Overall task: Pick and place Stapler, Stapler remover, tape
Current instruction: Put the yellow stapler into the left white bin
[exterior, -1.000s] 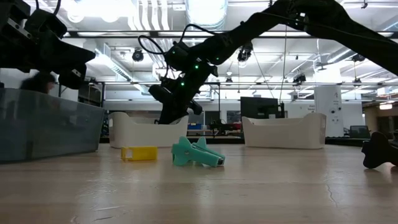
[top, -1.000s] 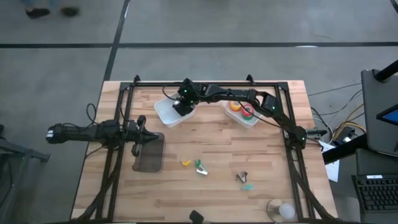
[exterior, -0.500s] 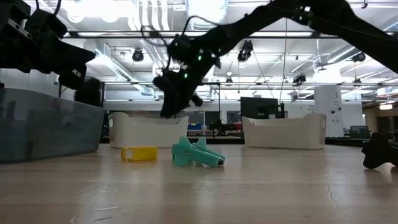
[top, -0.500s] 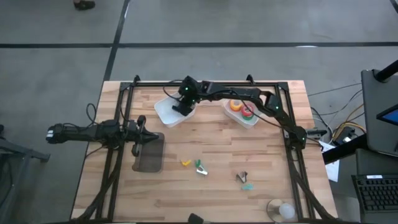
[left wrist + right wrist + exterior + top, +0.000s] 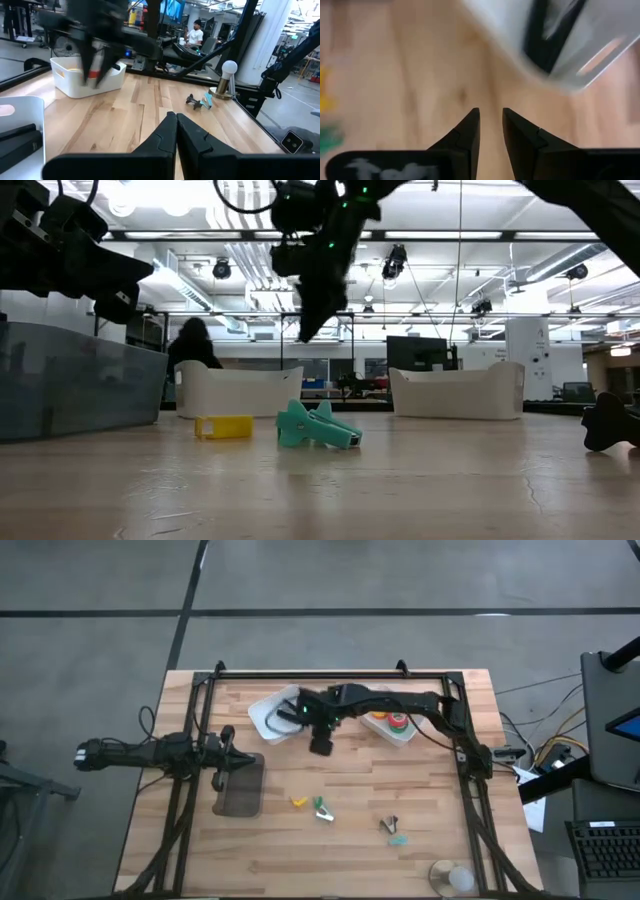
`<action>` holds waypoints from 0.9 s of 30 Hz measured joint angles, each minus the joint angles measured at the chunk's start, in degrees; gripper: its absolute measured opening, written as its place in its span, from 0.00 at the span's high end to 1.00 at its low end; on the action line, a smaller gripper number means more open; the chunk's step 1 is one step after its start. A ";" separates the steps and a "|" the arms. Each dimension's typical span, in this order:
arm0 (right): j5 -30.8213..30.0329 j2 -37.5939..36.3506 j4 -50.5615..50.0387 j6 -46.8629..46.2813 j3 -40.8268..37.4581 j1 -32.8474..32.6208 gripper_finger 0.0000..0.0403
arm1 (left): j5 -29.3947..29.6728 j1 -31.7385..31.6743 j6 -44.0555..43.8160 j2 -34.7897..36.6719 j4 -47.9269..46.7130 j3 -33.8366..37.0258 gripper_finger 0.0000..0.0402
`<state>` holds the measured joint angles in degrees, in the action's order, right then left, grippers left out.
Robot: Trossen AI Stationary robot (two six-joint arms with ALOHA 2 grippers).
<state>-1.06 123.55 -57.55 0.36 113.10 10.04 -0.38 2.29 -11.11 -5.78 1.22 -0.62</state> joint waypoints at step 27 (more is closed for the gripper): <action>-0.65 -26.78 -0.10 -28.72 -35.72 -20.79 0.78 | 0.00 0.00 0.00 0.00 0.02 0.00 0.97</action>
<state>-1.70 96.77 -57.65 -28.36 77.38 -10.75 -0.38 2.28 -11.11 -5.78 1.23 -0.62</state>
